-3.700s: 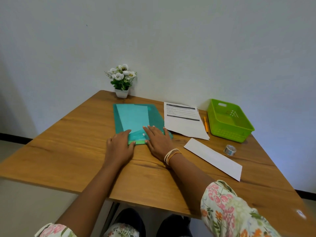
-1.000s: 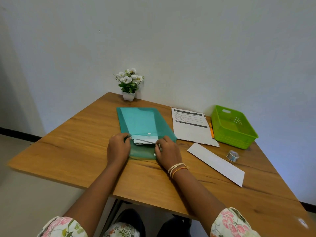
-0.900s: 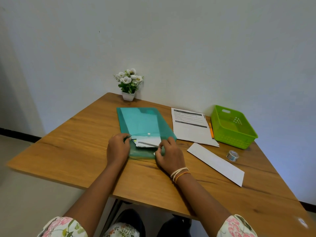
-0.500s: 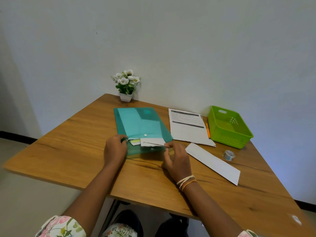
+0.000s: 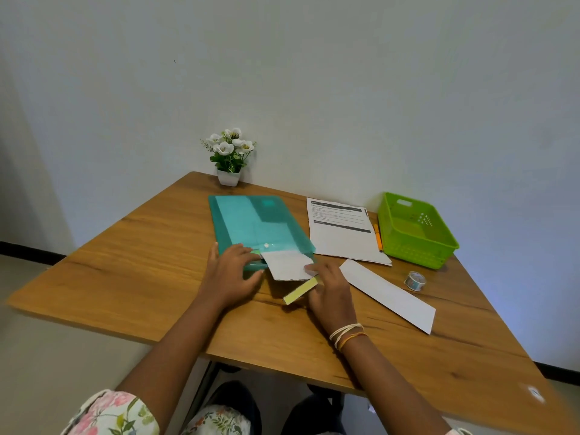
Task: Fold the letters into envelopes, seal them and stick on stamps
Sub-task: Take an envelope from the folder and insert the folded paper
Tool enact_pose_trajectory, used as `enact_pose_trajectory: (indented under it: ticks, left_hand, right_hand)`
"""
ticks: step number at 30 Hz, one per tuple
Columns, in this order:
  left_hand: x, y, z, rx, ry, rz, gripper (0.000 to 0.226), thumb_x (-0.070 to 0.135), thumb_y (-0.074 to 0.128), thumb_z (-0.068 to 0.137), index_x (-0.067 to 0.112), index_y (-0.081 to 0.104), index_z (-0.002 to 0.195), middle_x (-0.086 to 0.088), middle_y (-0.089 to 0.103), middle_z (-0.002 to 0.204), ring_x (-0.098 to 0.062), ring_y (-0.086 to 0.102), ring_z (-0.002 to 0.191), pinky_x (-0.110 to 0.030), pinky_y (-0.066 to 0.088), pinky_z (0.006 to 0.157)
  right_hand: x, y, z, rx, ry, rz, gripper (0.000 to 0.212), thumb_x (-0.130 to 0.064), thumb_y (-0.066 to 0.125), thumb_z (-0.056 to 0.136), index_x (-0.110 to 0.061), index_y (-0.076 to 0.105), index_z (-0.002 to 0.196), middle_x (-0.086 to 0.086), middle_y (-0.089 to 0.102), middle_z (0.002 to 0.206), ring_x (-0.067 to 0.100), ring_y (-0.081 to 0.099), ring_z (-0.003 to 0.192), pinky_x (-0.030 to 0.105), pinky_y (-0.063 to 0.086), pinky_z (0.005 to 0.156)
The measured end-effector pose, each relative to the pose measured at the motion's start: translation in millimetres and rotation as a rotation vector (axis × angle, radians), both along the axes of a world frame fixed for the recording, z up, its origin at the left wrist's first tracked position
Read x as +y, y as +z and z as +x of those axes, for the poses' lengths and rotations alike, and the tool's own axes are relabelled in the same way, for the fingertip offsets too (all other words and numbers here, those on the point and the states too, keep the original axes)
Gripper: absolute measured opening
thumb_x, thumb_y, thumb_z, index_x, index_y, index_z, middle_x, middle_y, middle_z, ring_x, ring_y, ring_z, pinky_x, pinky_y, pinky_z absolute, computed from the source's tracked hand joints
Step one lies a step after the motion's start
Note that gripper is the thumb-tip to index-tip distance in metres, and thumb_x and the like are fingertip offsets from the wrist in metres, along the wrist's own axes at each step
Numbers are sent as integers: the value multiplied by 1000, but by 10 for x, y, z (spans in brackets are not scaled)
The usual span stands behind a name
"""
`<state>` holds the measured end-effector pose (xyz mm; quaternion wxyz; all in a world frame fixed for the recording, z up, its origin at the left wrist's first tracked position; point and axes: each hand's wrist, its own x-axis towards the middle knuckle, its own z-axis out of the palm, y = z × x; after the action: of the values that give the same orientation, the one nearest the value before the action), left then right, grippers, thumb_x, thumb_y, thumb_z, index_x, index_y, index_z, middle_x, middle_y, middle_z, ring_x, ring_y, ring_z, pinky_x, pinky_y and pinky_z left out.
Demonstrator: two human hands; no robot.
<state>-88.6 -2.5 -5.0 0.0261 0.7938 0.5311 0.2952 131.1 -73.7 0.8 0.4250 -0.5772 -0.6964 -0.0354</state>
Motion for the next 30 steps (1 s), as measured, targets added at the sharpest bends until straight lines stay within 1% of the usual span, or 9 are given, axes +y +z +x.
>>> enact_pose_trajectory:
  ticks: [5,10,14,16,19,22,24,27,30]
  left_hand:
    - [30,4,1,-58,137,1,33,33,61,87,26,65,119,2,68,116,-18,57,113,-46,25,111]
    - [62,7,-2,-45,203,-9,41,29,63,84,22,61,125,-2,68,114,-23,58,112,-47,30,108]
    - [56,25,7,-46,203,20,56,53,55,80,22,57,127,-3,68,109,-25,60,106,-50,34,105]
    - [66,39,-3,-41,182,35,58,57,49,84,24,52,131,-2,68,109,-23,60,103,-49,36,102]
    - [117,84,-55,-63,157,66,50,51,53,90,26,50,133,-2,67,111,-23,61,102,-42,40,94]
    - [189,126,-88,-76,141,79,45,39,55,92,26,49,135,-6,64,116,-25,61,99,-39,46,83]
    - [237,152,-78,-33,175,81,47,27,60,90,27,49,136,-11,59,124,-27,58,105,-41,47,85]
    - [261,191,-2,56,212,78,58,6,69,77,28,57,129,-15,53,135,-32,52,119,-50,42,96]
    - [231,135,136,93,92,114,40,12,73,72,24,68,111,-9,60,129,-27,55,120,-56,32,106]
  right_hand:
    - [-98,-4,128,-7,5,74,34,-3,74,74,-14,69,106,4,64,107,15,60,101,20,56,74]
    - [-186,263,299,207,-18,200,28,-6,78,68,-15,72,93,-1,62,92,6,55,88,15,48,66]
    - [-169,664,416,396,24,221,17,-6,73,72,-17,67,83,-2,65,82,8,62,80,14,49,70]
    - [-157,832,437,493,28,216,12,-6,71,74,-16,65,78,-3,64,73,2,60,68,12,46,63]
    - [-126,1050,450,560,-30,289,13,-2,70,79,-12,61,75,-4,56,62,-2,50,53,9,37,52]
    - [-57,1211,517,639,-113,370,11,-10,70,81,-10,60,75,1,56,61,0,47,51,16,39,50]
    - [-2,1275,573,675,-157,396,9,-16,69,81,-10,63,78,0,59,64,2,49,55,22,42,53]
    - [25,1337,602,682,-228,443,10,-16,69,83,-7,69,89,0,67,77,-4,59,64,22,49,62]
    - [8,1338,594,611,-283,505,13,-16,68,85,-3,68,87,6,67,75,11,59,65,15,47,58]
